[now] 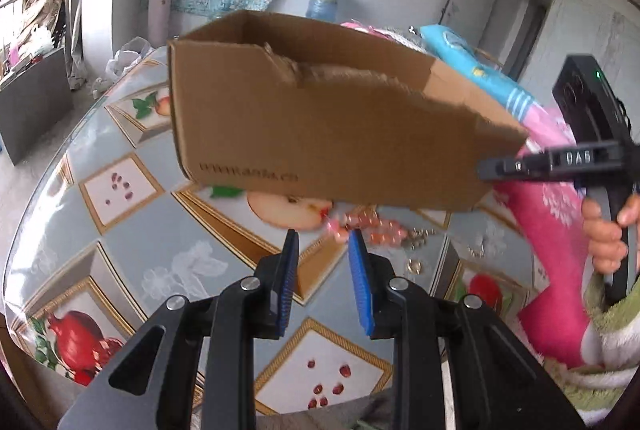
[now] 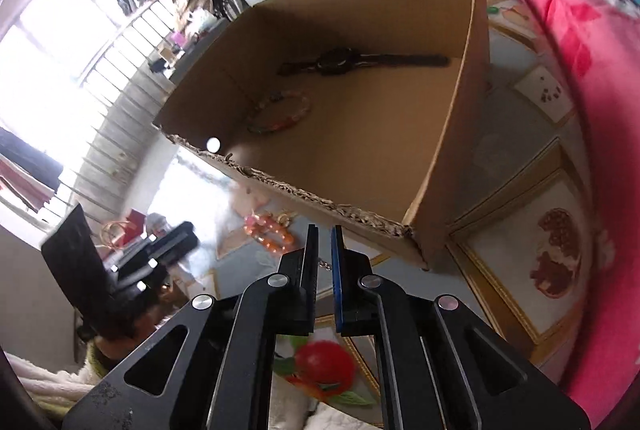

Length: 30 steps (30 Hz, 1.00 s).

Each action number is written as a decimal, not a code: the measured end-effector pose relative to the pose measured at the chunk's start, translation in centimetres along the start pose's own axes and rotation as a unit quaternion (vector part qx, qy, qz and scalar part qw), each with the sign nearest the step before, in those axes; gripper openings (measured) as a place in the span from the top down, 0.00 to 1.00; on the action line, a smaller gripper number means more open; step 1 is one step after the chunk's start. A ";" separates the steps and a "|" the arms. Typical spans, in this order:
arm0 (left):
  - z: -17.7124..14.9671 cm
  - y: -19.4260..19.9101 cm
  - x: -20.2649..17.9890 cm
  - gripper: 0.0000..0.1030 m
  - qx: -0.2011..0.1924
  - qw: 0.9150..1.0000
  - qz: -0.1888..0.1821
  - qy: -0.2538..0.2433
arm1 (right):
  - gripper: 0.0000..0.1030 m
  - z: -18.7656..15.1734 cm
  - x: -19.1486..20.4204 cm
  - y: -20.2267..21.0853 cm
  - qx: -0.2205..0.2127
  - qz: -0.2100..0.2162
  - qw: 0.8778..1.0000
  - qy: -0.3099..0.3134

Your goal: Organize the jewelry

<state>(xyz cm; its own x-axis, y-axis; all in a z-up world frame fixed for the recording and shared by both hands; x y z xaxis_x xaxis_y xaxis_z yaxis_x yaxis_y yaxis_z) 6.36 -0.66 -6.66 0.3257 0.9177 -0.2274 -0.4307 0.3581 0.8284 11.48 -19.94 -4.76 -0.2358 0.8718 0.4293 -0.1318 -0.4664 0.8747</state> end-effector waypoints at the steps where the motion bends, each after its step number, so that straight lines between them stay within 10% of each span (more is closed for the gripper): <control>1: -0.3 -0.2 -0.2 0.76 0.002 1.000 -0.002 -0.003 | 0.97 0.0 -0.2 -0.1 -0.005 -0.002 1.000 0.000; 4: -0.5 -0.9 -1.2 0.76 0.007 1.000 -0.002 -0.019 | 0.96 0.2 -2.4 0.0 -0.044 -0.058 0.997 -0.015; 30: 2.1 -6.3 -2.6 0.75 0.119 0.987 -0.108 0.012 | 0.79 -1.6 -4.4 -2.0 -0.033 0.049 0.996 -0.067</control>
<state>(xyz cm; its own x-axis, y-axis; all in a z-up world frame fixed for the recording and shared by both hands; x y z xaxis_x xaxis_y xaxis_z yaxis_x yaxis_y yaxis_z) 10.04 -5.72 -10.22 0.3672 0.8288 -0.4223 -0.1420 0.4986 0.8551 11.25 -23.11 -8.76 -0.1207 0.8320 0.5414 -0.1786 -0.5547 0.8127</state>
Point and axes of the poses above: each gripper's, at about its wrist camera, not at the fingertips, and y roughly against the way its jaws point, x to its left, z to its top, the point moved 8 cm from there along -y, roughly the way its jaws point, and after that the axes turned 15 degrees about x, right-handed, at the moved point
